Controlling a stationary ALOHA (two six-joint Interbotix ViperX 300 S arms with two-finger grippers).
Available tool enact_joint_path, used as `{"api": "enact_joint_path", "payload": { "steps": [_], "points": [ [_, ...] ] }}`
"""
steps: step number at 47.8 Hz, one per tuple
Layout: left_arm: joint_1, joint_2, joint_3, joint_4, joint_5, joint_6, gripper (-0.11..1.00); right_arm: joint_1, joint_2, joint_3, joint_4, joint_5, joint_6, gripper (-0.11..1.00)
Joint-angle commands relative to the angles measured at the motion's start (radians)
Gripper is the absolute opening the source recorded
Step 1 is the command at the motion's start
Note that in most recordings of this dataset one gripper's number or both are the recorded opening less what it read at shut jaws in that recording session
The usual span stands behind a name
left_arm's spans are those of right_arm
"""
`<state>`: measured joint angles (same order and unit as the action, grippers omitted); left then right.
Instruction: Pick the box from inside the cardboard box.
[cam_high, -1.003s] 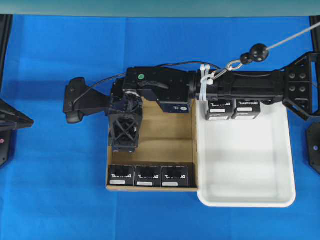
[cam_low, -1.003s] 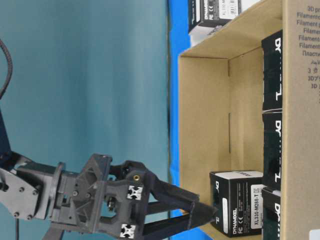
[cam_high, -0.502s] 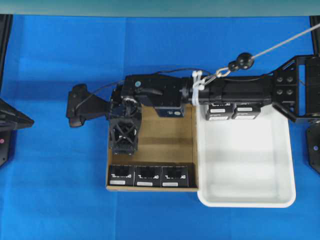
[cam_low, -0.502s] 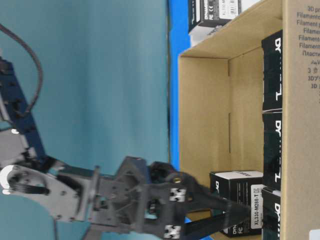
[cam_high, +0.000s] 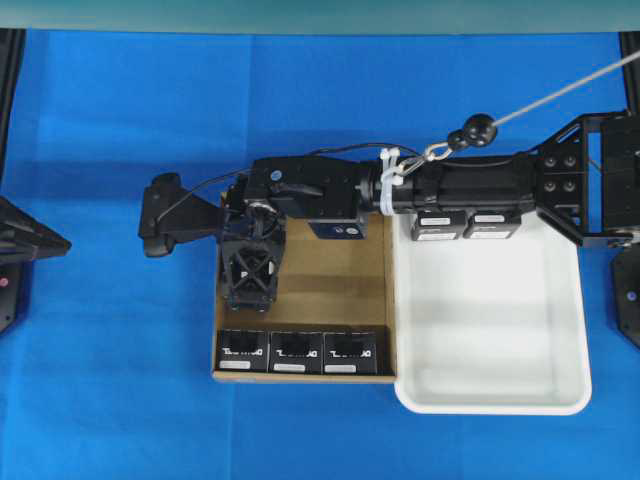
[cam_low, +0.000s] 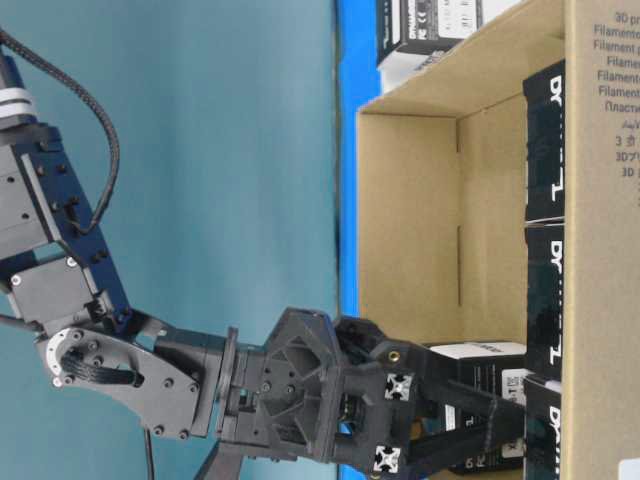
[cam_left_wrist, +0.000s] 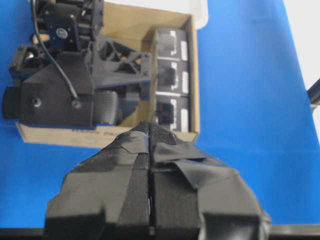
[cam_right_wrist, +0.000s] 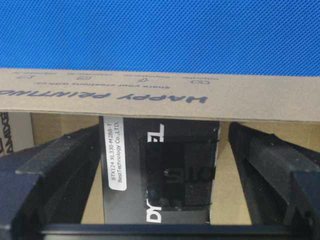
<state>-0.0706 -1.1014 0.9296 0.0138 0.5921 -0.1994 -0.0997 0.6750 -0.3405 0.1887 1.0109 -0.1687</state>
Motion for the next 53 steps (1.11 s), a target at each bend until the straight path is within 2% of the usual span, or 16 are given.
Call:
{"api": "enact_joint_path", "payload": {
  "steps": [1, 5, 7, 15, 28, 42, 53],
  "points": [
    [-0.002, 0.009, -0.021, 0.003, -0.009, -0.002, -0.07, 0.005, 0.0, -0.005, -0.002, 0.0, 0.023, 0.87],
    [-0.002, 0.009, -0.021, 0.003, -0.009, -0.003, -0.07, 0.005, -0.003, -0.005, -0.002, -0.006, 0.049, 0.67],
    [0.0, 0.011, -0.02, 0.003, -0.009, -0.003, -0.07, 0.008, -0.006, -0.008, -0.002, -0.008, 0.054, 0.62],
    [0.0, 0.011, -0.018, 0.003, -0.011, 0.002, -0.07, 0.017, -0.023, -0.017, -0.002, -0.002, 0.054, 0.62],
    [-0.002, 0.011, -0.018, 0.003, -0.011, -0.002, -0.07, 0.005, -0.153, -0.069, -0.002, 0.106, 0.063, 0.62],
    [-0.002, 0.005, -0.023, 0.003, -0.011, 0.0, -0.07, -0.046, -0.33, -0.081, -0.002, 0.299, 0.051, 0.62],
    [-0.002, 0.006, -0.023, 0.003, -0.011, -0.005, -0.07, -0.044, -0.44, -0.091, -0.002, 0.41, 0.049, 0.62]
  ]
}}
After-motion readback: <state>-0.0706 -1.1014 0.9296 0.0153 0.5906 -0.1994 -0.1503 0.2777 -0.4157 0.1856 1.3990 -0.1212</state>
